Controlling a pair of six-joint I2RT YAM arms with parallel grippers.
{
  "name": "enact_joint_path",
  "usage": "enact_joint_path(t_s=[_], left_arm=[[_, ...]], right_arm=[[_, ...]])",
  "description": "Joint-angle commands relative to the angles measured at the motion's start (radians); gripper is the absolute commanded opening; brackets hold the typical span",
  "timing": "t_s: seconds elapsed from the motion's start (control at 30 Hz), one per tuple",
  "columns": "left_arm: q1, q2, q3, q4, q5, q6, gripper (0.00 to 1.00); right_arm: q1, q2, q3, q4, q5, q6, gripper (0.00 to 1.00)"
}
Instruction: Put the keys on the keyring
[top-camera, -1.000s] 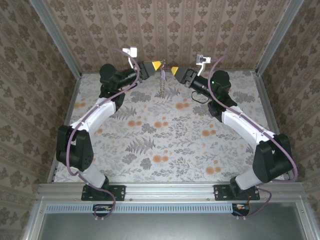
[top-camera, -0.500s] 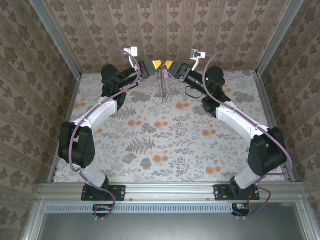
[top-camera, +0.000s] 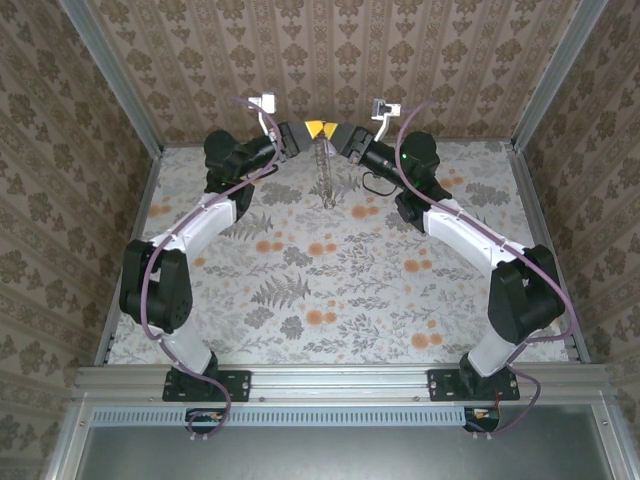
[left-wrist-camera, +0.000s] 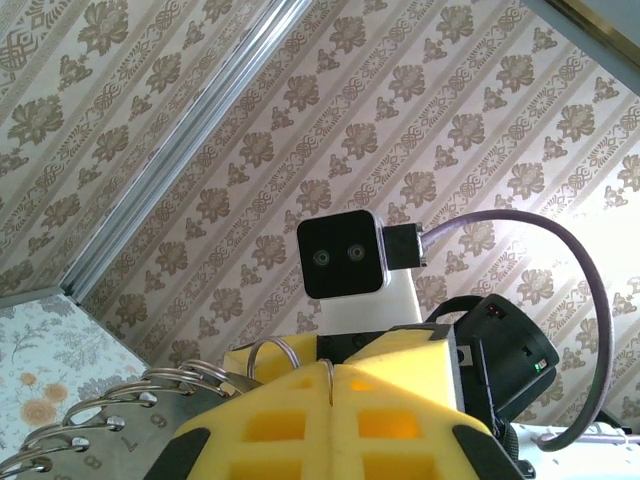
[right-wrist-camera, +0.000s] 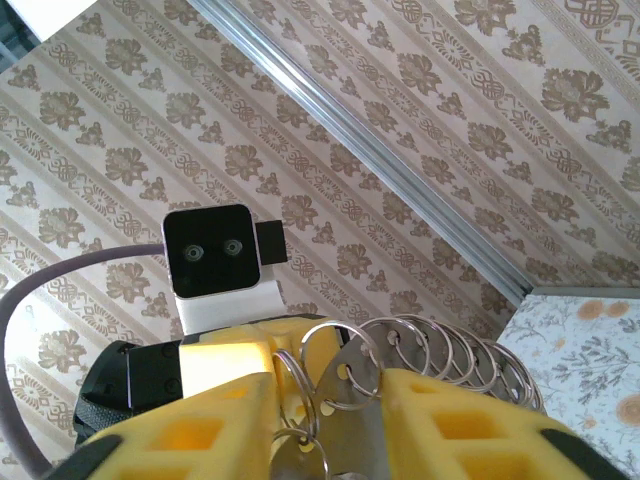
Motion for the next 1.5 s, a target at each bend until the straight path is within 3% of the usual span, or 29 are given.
enact_joint_path(t_s=[0.0,0.43,0.73,1.03,1.27,1.47], left_arm=[[0.005,0.0,0.044,0.056,-0.009,-0.015,0.0],[0.005,0.002,0.043,0.059,0.0,-0.021,0.0],[0.004,0.0,0.045,0.059,0.002,-0.022,0.0],[0.004,0.001,0.068,0.027,0.018,-0.007,0.0],[0.066,-0.046,0.105,-0.12,0.075,0.098,0.39],[0.103,-0.06,0.195,-0.358,0.178,0.246,0.48]], right_arm=[[0.007,-0.011,0.025,0.038,-0.014,0.004,0.29],[0.007,0.004,0.054,0.037,-0.026,0.012,0.27],[0.009,0.012,0.063,0.043,-0.047,0.02,0.02],[0.003,0.012,0.073,0.006,-0.059,-0.003,0.0],[-0.044,0.016,0.137,-0.113,-0.163,-0.052,0.0],[-0.083,0.038,0.233,-0.245,-0.305,-0.112,0.0]])
